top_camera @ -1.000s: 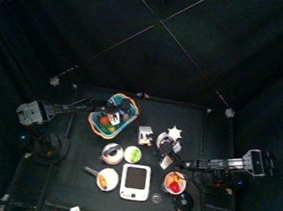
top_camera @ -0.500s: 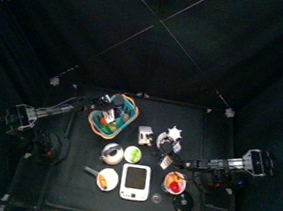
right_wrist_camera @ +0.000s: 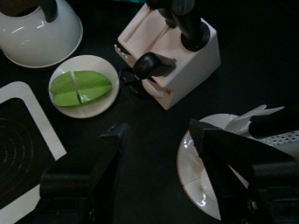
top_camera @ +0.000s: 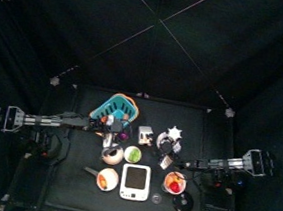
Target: Place eggplant onto stove
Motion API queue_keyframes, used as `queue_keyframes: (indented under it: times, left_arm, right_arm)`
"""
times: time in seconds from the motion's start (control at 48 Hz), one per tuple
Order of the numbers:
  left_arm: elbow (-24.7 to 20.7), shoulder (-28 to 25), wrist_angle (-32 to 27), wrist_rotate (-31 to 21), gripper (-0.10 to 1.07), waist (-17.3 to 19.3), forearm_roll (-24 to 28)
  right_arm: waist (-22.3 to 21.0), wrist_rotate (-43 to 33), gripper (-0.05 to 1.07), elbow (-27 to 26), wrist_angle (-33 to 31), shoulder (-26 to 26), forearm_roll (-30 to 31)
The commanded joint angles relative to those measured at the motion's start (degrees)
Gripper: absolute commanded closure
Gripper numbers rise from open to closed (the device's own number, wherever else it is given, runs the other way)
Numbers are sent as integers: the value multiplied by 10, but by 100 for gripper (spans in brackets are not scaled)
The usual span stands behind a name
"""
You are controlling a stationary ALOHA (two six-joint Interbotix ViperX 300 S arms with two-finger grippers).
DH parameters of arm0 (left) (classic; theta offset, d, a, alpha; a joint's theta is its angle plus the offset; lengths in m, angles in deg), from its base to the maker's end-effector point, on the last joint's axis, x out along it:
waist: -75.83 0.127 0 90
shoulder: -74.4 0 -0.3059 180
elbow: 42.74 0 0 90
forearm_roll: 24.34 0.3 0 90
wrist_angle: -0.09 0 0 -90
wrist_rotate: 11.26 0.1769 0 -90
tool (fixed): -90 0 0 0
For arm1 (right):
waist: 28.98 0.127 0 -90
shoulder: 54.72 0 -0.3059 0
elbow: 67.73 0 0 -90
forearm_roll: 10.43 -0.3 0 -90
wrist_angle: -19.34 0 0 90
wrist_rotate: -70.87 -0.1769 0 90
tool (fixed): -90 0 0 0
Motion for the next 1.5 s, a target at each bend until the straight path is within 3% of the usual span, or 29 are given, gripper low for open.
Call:
queue_keyframes:
  times: [0.0,0.146,0.396,0.708,1.229,1.479]
  left_arm:
    - [-12,-24,47,1,40,-36,-11]
    - [-32,-88,99,2,40,-76,-39]
    - [-104,-198,99,3,40,-99,-63]
    - [-183,-290,12,5,37,-99,-66]
    - [-196,-324,-21,4,21,-95,-67]
    - [-198,-323,-24,4,20,-95,-67]
  right_arm:
    - [-1,1,12,-11,0,-6,1]
    - [-1,1,12,-11,0,-6,0]
    - [-1,1,12,-10,0,-6,0]
    - [-1,0,12,-10,0,-6,-1]
    - [-1,0,12,-10,0,-6,-1]
    - [-1,0,12,-11,0,-6,0]
